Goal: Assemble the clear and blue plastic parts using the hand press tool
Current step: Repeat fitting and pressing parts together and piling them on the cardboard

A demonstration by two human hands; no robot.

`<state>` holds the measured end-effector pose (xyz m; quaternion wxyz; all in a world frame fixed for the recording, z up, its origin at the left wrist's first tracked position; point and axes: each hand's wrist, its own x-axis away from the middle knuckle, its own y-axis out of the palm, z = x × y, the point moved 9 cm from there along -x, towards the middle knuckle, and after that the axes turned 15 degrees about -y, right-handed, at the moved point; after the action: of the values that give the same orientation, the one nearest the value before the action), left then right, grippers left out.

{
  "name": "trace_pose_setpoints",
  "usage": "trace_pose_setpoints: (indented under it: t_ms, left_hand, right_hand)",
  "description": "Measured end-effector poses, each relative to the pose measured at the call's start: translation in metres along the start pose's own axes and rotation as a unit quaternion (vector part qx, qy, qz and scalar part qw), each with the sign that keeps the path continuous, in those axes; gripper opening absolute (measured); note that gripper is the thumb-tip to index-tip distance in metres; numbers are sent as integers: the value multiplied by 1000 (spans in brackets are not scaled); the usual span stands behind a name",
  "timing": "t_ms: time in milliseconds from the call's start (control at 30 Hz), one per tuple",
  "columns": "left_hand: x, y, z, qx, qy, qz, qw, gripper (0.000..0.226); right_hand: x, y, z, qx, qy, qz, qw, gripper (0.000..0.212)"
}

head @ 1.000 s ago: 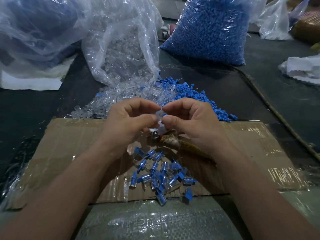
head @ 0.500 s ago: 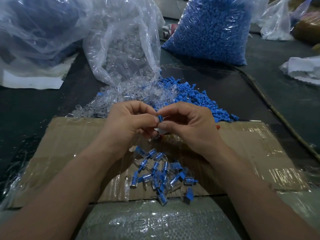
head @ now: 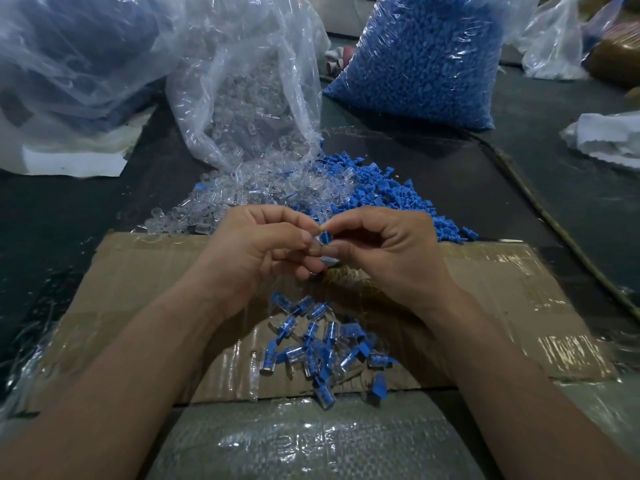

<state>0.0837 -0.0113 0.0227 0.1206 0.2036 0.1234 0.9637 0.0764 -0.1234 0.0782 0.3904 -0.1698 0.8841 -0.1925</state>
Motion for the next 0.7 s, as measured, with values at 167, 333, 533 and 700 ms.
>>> trace_pose_setpoints:
  t_ms: [167,333,533,700]
  left_hand:
    - [0,-1,-1,-2,-3,3,1000,13]
    - [0,0,-2,-11,2,3,1000,6]
    - [2,-1,-1,-31,8,20,999,6]
    - [2,-6,1,-12,14,41,999,11]
  right_hand:
    - [0,-1,-1,4,-10,5,1000,30]
    - [-1,1,-3,20,-24,-5,999,30]
    - [-2,4,-6,29,-36,-26,999,30]
    - [5,-9,24,68,101,-58,991,24]
